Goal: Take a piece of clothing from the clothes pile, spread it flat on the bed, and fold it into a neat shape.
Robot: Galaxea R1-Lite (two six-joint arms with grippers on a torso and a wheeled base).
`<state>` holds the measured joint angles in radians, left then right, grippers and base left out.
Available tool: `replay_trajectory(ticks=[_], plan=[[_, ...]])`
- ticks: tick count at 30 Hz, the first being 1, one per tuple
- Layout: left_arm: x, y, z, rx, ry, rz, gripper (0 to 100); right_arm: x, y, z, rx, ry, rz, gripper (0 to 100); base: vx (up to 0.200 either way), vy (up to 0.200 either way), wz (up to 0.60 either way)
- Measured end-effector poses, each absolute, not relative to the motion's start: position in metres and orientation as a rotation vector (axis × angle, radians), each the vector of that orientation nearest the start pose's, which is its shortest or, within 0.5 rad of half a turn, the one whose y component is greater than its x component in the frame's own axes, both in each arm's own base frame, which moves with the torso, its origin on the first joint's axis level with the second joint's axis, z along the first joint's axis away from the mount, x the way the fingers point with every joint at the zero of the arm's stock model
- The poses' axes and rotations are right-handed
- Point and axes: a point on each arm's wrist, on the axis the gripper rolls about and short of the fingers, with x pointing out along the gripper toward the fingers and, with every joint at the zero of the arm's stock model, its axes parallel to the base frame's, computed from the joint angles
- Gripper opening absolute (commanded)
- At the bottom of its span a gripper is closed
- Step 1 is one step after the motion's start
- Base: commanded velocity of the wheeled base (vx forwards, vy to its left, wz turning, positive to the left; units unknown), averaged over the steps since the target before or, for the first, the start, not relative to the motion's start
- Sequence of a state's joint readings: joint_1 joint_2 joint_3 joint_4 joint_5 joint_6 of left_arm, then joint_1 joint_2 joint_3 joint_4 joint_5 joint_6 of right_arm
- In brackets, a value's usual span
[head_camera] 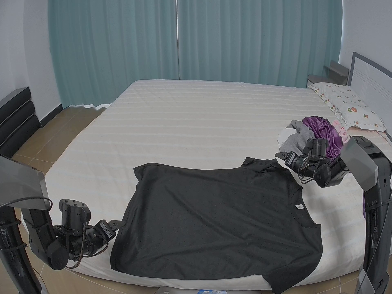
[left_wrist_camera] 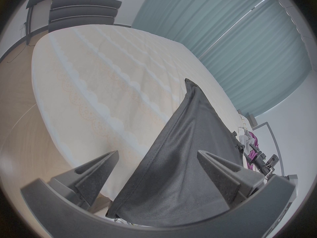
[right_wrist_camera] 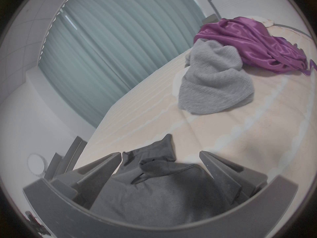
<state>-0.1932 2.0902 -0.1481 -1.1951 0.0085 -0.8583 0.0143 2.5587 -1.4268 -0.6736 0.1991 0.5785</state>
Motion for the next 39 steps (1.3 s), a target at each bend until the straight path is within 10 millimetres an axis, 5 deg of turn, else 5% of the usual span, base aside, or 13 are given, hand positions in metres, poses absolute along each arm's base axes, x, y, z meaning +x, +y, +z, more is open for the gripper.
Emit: replay_trajectory(ticks=[5,6,26,27,38,39], plan=[[0.227,-0.044,0.000,-0.740,0.769,0.154,100,0.486,0.019,-0.010,0.554,0.518,0.133,100,0.000,0.000,0.00],[0.227,-0.044,0.000,-0.739,0.770,0.154,100,0.487,0.021,-0.011,0.547,0.519,0.140,0,0.000,0.000,0.00],[0.244,-0.048,0.001,-0.735,0.720,0.136,100,0.503,0.014,-0.019,0.493,0.468,0.110,0,0.000,0.000,0.00],[0.245,-0.049,0.002,-0.736,0.716,0.134,100,0.502,0.014,-0.018,0.495,0.468,0.111,100,0.000,0.000,0.00],[0.253,-0.049,0.005,-0.746,0.688,0.124,100,0.498,0.029,-0.016,0.480,0.489,0.143,100,0.000,0.000,0.00],[0.253,-0.049,0.004,-0.748,0.689,0.124,100,0.498,0.031,-0.016,0.475,0.490,0.145,0,0.000,0.000,0.00]])
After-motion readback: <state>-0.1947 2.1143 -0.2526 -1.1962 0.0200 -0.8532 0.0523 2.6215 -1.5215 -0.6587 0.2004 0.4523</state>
